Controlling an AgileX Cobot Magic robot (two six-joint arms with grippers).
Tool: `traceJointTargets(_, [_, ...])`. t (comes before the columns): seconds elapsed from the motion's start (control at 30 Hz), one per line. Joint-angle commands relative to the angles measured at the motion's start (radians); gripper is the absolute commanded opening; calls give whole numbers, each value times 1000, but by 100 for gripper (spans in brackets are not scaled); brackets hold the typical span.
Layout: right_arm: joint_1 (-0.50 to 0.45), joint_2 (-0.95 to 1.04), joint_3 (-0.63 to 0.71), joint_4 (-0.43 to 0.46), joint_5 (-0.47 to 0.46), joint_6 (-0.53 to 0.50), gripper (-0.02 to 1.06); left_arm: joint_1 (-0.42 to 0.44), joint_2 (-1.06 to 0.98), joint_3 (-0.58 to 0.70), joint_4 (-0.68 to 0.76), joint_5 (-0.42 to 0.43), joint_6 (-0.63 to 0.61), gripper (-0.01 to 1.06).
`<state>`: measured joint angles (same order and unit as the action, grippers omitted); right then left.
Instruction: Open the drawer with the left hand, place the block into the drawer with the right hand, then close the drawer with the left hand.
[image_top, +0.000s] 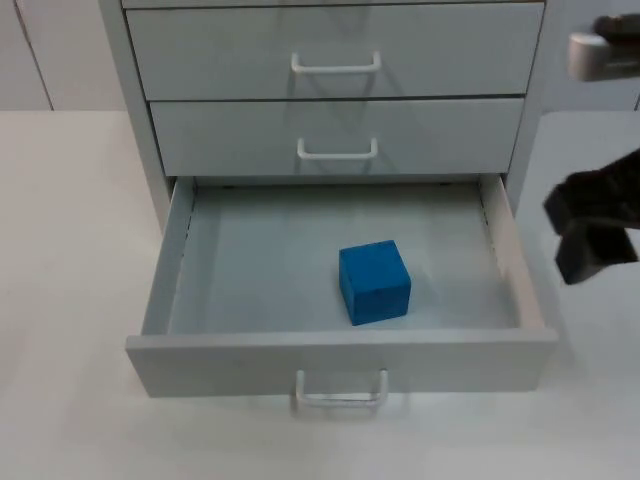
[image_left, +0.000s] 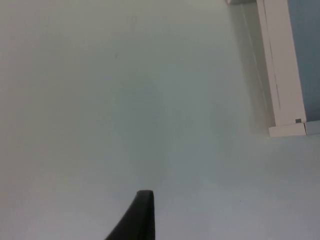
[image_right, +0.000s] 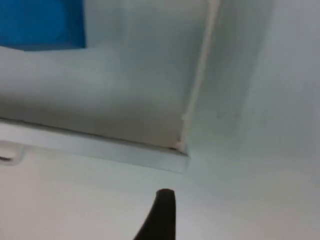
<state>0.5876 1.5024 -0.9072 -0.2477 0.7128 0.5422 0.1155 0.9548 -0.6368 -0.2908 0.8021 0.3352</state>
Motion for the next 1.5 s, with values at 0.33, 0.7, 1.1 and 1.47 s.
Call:
traceJointTargets(0.33, [-248,-116,20,67,76,-181,77,3,-6,3,-10,4,0,105])
traceJointTargets(0.7, [-477,-175,22,92,129,-299,77,3,-6,3,-16,4,0,105])
traceJointTargets(1.1, [-547,-175,22,147,84,-375,77,3,-6,3,-20,6,0,104])
traceJointTargets(1.47, [-547,-175,22,155,56,-375,77,3,-6,3,-208,28,213,10])
